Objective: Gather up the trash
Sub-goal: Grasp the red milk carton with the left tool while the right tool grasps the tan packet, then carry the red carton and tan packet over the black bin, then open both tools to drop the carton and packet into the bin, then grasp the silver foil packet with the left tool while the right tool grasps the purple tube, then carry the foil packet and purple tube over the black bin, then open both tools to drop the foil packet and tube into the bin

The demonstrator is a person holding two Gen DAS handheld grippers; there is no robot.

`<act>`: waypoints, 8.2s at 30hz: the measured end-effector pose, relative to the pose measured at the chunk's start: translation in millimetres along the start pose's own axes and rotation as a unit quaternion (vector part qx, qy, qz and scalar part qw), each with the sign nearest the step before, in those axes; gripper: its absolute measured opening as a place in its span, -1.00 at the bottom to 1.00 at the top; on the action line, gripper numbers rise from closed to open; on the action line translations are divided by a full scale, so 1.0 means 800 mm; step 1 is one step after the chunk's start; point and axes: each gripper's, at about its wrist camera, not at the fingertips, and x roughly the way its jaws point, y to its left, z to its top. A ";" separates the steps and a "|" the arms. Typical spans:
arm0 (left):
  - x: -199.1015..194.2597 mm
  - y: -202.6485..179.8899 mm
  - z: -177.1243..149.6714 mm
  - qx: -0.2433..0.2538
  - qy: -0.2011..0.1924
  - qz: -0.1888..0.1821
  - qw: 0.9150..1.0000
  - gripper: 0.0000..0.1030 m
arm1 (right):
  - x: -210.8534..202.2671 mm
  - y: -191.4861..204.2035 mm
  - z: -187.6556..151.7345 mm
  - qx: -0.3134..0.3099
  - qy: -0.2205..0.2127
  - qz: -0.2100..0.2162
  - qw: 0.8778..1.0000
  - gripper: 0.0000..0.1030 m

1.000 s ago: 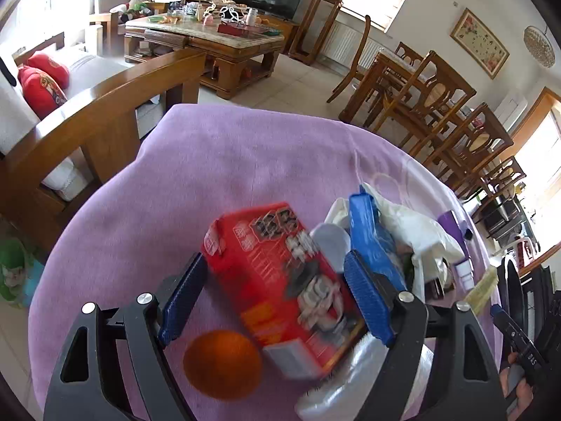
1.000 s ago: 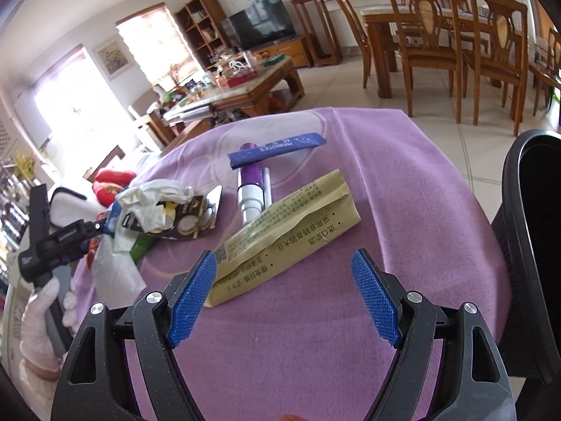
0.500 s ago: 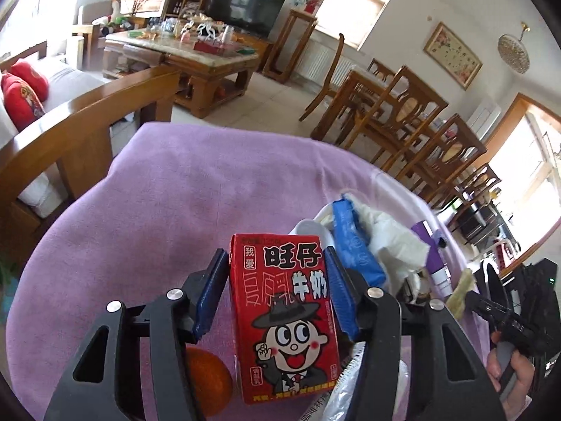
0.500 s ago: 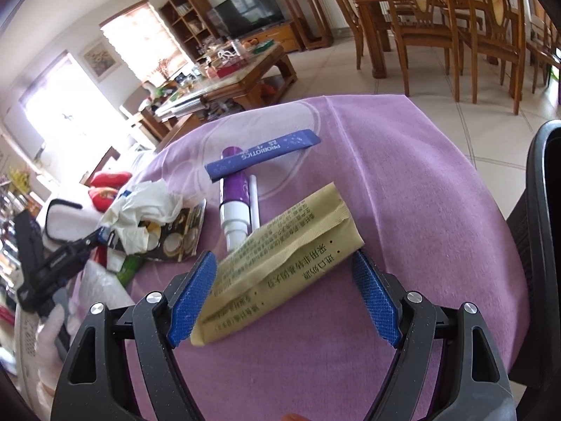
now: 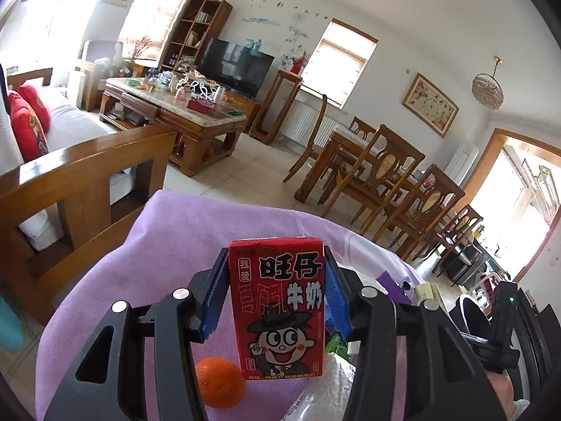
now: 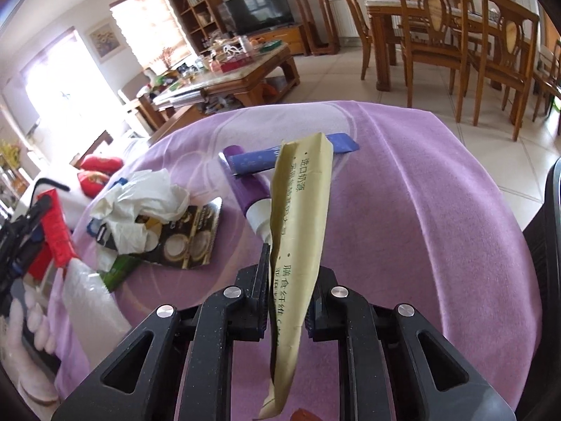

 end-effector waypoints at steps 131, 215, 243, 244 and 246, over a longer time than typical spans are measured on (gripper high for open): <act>0.003 -0.055 -0.084 0.068 0.126 0.009 0.990 0.56 | 0.009 0.030 0.011 -0.134 -0.019 -0.017 0.991 -0.15; 0.101 -0.519 -0.234 0.281 0.110 -0.153 0.941 -0.45 | -0.278 -0.397 -0.148 0.149 -0.165 -0.009 0.975 -0.49; 0.039 -0.426 -0.171 0.252 0.080 -0.126 0.956 0.41 | -0.252 -0.326 -0.115 0.096 -0.140 -0.021 0.985 0.12; 0.036 -0.413 -0.165 0.245 0.078 -0.121 0.959 0.41 | -0.249 -0.317 -0.110 0.090 -0.138 -0.018 0.986 0.15; 0.031 -0.380 -0.149 0.225 0.075 -0.106 0.966 0.41 | -0.240 -0.293 -0.102 0.075 -0.136 -0.010 0.988 0.25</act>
